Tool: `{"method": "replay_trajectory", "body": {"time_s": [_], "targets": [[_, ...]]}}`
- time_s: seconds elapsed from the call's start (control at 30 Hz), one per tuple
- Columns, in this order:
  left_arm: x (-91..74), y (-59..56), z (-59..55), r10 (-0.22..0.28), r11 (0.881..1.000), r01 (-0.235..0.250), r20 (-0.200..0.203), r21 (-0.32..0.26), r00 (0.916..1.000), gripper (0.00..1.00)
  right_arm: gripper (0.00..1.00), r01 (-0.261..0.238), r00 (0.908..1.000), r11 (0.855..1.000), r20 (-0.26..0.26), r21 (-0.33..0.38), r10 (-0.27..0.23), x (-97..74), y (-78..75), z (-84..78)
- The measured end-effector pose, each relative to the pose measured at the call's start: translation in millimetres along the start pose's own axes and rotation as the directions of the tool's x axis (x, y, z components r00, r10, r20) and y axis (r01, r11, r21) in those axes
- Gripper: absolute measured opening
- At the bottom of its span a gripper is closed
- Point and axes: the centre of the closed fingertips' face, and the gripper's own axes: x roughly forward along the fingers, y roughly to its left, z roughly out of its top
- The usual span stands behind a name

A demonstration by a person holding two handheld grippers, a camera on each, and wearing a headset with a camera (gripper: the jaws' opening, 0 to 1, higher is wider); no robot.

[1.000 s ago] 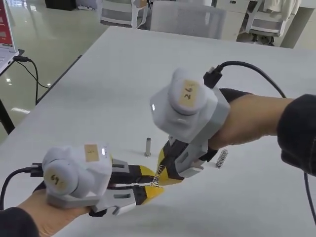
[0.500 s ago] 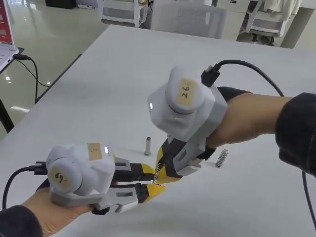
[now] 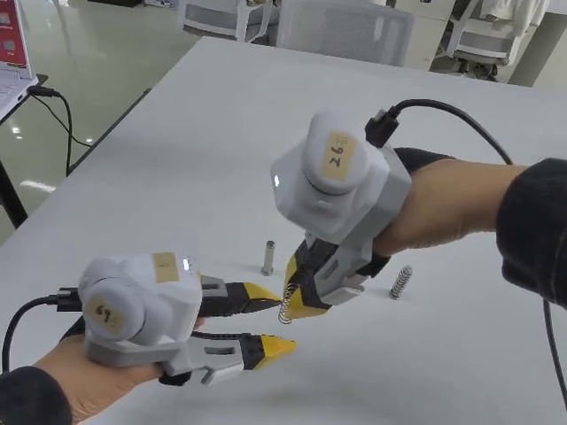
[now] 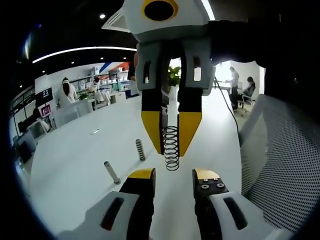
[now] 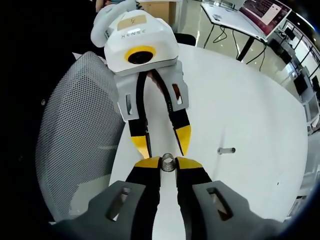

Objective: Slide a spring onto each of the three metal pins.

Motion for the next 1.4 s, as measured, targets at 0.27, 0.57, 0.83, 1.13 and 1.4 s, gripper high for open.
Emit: {"method": "replay_trajectory", "body": {"time_s": [0.27,0.57,0.83,1.13,1.4], "targets": [[-8.4,12.7,-6.8,0.057,0.998,-0.057,-0.004,-0.039,0.9984,0.43,0.13,0.01,0.9999,1.0,-0.006,0.004,-0.01,-1.1,-8.0,-0.6],[-15.1,22.7,-12.8,0.103,0.993,-0.103,-0.008,-0.065,0.9947,0.56,0.13,0.02,0.9997,1.0,-0.014,0.007,-0.02,-2.6,-18.7,-1.3],[-19.1,28.8,-15.7,0.127,0.989,-0.127,-0.01,-0.075,0.9919,0.63,0.13,0.034,0.9993,0.999,-0.015,0.019,-0.034,-6.2,-31.4,-3.9],[-22.4,34.6,-19.9,0.148,0.985,-0.148,-0.012,-0.088,0.9889,0.67,0.13,0.061,0.998,0.997,-0.018,0.037,-0.061,-12.1,-49.3,-6.6],[-27.3,40.0,-23.6,0.163,0.982,-0.163,-0.016,-0.094,0.9865,0.7,0.13,0.093,0.9956,0.995,-0.02,0.042,-0.092,-12.0,-71.8,-3.6]]}}
